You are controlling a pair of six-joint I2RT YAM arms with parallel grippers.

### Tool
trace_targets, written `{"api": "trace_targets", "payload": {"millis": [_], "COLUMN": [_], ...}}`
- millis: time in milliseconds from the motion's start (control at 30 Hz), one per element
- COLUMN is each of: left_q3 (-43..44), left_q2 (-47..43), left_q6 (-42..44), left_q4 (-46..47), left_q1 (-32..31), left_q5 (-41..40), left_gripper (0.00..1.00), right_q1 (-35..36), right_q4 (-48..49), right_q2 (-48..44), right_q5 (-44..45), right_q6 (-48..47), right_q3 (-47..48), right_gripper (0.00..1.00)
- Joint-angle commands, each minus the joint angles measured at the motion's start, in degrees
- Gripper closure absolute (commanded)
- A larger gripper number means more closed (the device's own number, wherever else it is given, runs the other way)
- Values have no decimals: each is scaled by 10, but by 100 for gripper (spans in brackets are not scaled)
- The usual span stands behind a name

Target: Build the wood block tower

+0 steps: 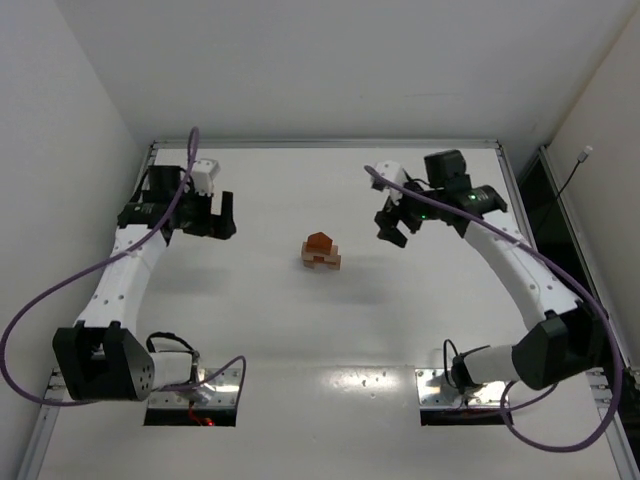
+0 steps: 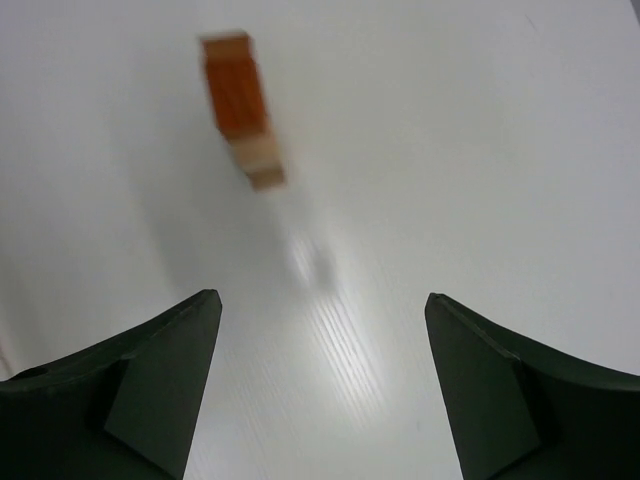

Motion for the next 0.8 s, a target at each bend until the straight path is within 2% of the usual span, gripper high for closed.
{"api": "trace_targets", "payload": {"millis": [0,67,200,333,433,767], "left_q3": [2,2,8,2,-5,-5], "left_q2": [43,69,103,131,146,151], "left_q6": [24,40,40,24,16,11], "left_q4": [11,16,38,68,79,98], "left_q1": [-42,-75,-131,-170,-180,-180], "left_q5": [-42,-42,-68,-92,-105,-116], "left_gripper": [0,0,0,0,0,0], "right_q1": [-60,-110,-176,-198,-203,-243], "right_q4": [11,2,-5,81,128,118], "right_q2": [-40,-54,-81,-141,-157,-176], "right_q5": [119,151,127,113,113,101], "right_q6": [17,22,72,138,174,184], "right_q3": [-55,-82,-125,-214,-241,-246], "right_gripper": [20,20,20,20,20,20]}}
